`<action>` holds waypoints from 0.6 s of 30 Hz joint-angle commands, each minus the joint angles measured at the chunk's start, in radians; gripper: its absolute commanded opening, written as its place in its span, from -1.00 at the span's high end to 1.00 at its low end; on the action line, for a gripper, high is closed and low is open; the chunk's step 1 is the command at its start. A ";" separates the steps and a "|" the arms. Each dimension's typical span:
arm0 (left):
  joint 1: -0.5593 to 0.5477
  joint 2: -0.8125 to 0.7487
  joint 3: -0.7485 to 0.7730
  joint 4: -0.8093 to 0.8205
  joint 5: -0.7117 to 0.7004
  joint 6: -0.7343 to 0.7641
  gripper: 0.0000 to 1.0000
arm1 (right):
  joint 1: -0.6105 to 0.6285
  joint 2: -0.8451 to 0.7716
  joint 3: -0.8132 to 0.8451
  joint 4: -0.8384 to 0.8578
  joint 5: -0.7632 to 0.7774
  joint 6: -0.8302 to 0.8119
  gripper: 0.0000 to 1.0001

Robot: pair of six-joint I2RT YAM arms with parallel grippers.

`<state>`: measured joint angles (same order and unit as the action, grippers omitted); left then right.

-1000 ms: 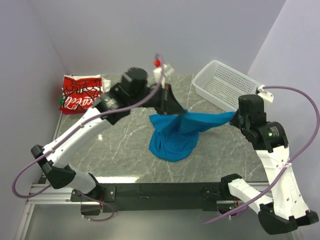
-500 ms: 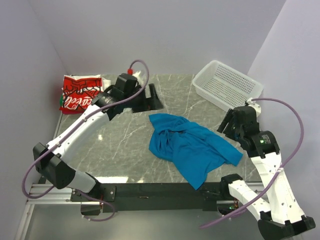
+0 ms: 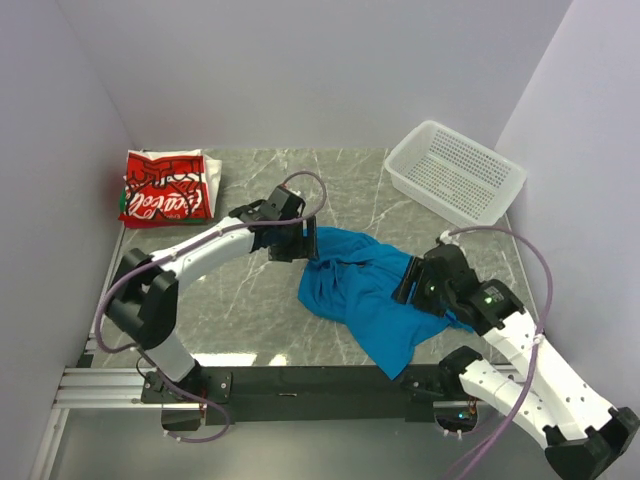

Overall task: Fold and stack the t-shirts
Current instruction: Flatten the tshirt out

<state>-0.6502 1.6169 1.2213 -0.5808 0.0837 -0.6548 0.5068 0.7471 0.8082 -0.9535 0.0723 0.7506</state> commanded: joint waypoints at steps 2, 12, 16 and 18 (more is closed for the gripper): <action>-0.015 0.093 0.061 0.061 -0.048 0.049 -0.51 | 0.044 -0.015 -0.102 0.079 -0.069 0.087 -0.38; -0.034 0.287 0.211 0.012 -0.081 0.136 -0.32 | 0.076 -0.069 -0.170 0.085 -0.088 0.161 -0.37; -0.042 0.299 0.207 0.021 -0.081 0.158 -0.29 | 0.084 -0.086 -0.193 0.070 -0.078 0.170 -0.38; -0.045 0.302 0.195 0.027 -0.081 0.162 -0.28 | 0.088 -0.095 -0.213 0.073 -0.085 0.176 -0.37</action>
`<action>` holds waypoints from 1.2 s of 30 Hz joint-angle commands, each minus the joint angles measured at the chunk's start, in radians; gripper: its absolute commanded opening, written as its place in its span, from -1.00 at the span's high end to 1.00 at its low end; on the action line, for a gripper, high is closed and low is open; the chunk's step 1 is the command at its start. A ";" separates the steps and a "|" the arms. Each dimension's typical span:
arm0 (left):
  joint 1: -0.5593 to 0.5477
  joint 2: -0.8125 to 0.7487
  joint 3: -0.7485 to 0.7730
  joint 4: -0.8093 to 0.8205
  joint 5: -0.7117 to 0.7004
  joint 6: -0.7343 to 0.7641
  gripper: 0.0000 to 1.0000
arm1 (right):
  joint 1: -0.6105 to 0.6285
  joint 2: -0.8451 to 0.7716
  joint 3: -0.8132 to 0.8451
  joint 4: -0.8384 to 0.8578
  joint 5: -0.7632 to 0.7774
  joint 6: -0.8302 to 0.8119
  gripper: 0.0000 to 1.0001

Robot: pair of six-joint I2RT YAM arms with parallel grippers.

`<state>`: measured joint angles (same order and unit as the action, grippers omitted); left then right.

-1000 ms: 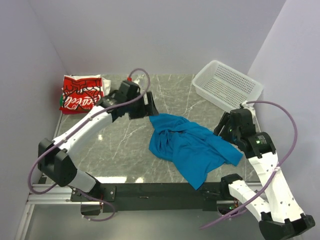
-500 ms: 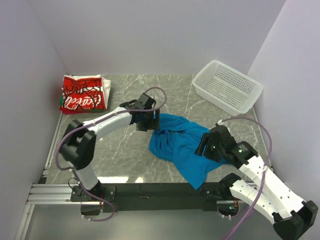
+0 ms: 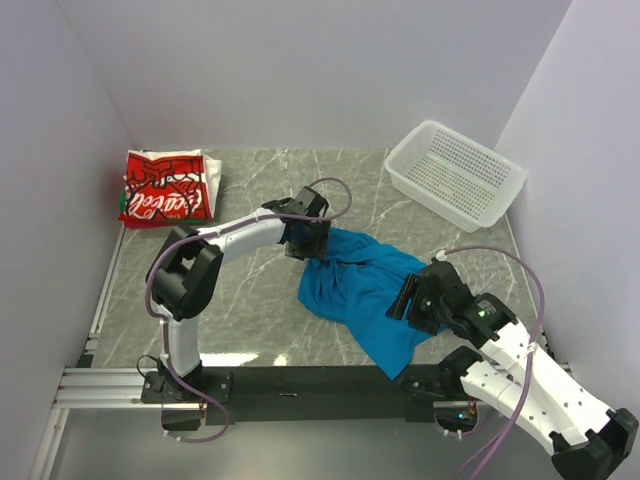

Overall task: Fold and stack the t-shirts
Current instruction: Flatten the tshirt out

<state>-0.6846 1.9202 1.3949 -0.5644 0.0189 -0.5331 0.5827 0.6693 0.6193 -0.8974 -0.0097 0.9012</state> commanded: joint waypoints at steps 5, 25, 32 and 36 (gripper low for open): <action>-0.016 0.019 0.013 0.017 -0.016 0.035 -0.27 | 0.049 -0.024 -0.049 0.022 -0.013 0.053 -0.36; -0.036 0.102 0.075 0.011 -0.004 0.067 0.37 | 0.313 0.078 -0.084 0.051 -0.003 0.166 -0.36; -0.036 0.108 0.085 -0.003 0.001 0.062 0.99 | 0.442 0.096 -0.092 0.041 0.008 0.238 -0.36; -0.024 0.079 0.116 -0.032 -0.005 0.051 0.99 | 0.499 0.167 -0.081 0.043 0.036 0.266 -0.36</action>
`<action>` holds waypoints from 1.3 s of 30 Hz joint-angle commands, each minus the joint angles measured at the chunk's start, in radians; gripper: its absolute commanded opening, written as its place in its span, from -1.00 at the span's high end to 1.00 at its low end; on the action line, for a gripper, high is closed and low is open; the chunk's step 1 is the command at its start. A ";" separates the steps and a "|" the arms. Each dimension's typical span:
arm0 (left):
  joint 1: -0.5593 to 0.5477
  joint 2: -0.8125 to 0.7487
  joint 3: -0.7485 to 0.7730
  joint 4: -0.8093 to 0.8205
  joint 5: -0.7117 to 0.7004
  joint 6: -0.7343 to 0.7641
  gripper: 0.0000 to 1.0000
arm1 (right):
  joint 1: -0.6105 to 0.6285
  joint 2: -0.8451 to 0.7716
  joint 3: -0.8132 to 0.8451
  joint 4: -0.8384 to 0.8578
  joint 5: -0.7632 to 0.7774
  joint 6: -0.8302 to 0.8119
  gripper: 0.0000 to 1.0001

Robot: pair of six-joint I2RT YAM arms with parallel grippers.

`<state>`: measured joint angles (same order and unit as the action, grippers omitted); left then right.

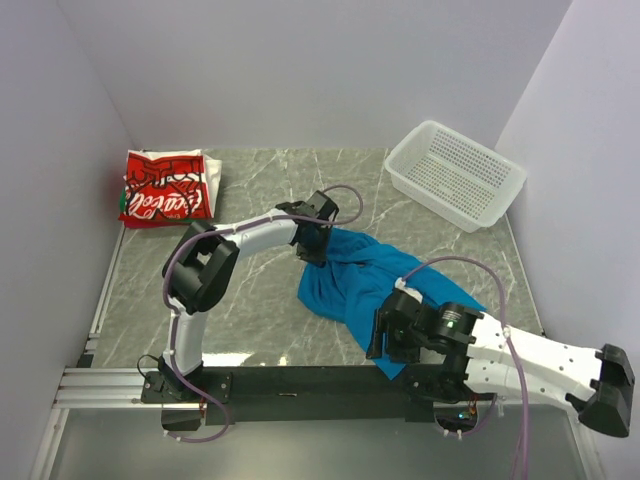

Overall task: Fold and stack the t-shirts
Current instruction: Flatten the tshirt out

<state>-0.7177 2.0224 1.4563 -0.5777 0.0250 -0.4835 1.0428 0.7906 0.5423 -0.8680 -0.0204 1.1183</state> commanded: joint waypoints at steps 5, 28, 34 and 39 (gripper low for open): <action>0.049 -0.077 0.050 -0.031 0.006 -0.007 0.99 | 0.094 0.199 0.022 0.007 0.089 0.058 -0.37; 0.233 -0.214 0.177 -0.161 0.017 0.028 0.99 | 0.151 0.342 0.030 -0.006 0.141 0.049 1.00; 0.372 -0.316 0.338 -0.257 -0.022 0.056 0.99 | -0.041 0.132 0.365 -0.310 0.339 -0.014 1.00; 0.474 -0.408 0.414 -0.292 -0.020 0.065 0.99 | -0.207 0.145 0.623 -0.422 0.491 -0.205 1.00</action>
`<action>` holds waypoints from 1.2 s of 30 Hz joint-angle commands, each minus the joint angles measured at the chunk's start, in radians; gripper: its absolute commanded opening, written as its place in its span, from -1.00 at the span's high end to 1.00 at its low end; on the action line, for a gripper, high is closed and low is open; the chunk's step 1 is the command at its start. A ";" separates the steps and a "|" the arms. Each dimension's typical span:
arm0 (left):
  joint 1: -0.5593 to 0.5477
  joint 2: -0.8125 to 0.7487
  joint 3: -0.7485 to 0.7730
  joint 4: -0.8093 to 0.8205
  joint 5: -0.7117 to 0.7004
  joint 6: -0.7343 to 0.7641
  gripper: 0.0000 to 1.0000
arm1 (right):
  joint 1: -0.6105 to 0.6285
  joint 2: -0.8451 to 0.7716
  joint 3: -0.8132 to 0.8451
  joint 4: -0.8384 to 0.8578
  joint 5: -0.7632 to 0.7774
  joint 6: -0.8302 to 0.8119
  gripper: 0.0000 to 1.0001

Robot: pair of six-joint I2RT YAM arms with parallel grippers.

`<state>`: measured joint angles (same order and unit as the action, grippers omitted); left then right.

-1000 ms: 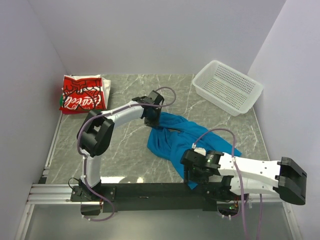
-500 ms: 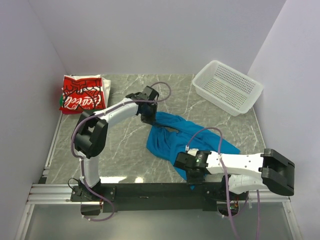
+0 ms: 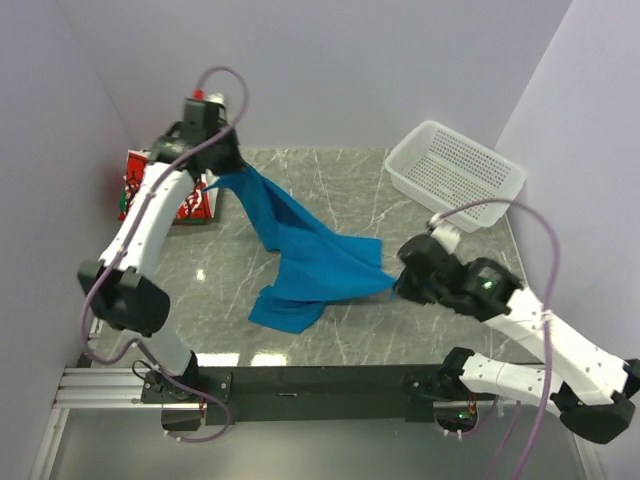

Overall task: Fold and stack the t-shirts
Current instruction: Flatten the tshirt out

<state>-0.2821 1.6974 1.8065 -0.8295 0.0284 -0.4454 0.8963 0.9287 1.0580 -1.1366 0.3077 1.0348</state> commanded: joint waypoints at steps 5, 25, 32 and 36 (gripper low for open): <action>0.127 -0.171 0.030 0.001 0.001 -0.013 0.99 | -0.129 0.113 0.359 -0.233 0.263 -0.228 1.00; 0.150 0.158 0.402 0.111 -0.043 -0.107 0.00 | -0.223 -0.008 0.459 -0.304 0.295 -0.167 1.00; -0.069 -0.020 0.043 0.205 -0.084 0.028 -0.84 | -0.235 0.007 0.358 -0.230 0.271 -0.179 1.00; -0.153 -0.267 -0.370 0.305 -0.002 0.020 -0.77 | -0.253 0.045 0.330 -0.145 0.231 -0.212 1.00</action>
<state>-0.3973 1.6413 1.5982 -0.6296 -0.0223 -0.4648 0.6601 0.9501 1.3983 -1.3445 0.5457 0.8410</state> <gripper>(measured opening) 0.899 0.011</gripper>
